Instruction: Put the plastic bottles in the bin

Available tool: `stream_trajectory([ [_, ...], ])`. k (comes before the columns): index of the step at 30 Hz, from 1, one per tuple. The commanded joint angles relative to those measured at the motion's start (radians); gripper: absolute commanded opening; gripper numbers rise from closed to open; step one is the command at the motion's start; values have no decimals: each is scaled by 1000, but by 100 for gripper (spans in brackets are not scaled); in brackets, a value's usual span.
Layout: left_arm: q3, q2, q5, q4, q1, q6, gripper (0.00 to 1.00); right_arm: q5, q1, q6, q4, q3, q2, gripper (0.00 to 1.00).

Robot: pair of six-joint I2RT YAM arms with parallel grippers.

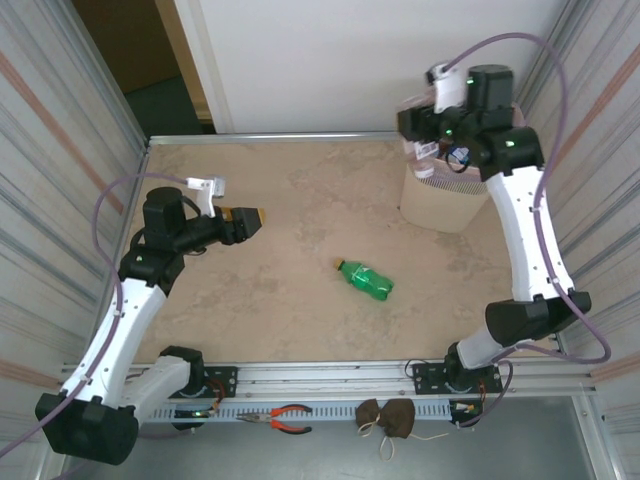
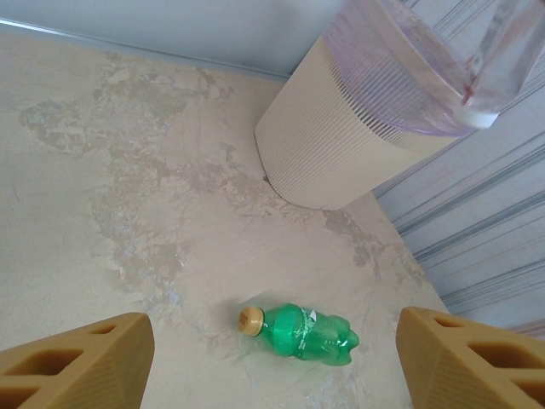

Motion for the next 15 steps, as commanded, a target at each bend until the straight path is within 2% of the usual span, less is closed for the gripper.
stream_trajectory([
  [1, 26, 5, 23, 32, 6, -4, 75, -103, -94, 221, 148, 12, -26, 49],
  [6, 28, 11, 23, 38, 7, -7, 75, -39, -212, 413, 201, 26, 10, 45],
  [10, 29, 12, 24, 39, 7, -8, 75, 84, -233, 443, 120, 91, 80, 42],
  [15, 25, 6, 24, 34, 6, -8, 75, 136, -241, 463, -18, 180, 198, 43],
])
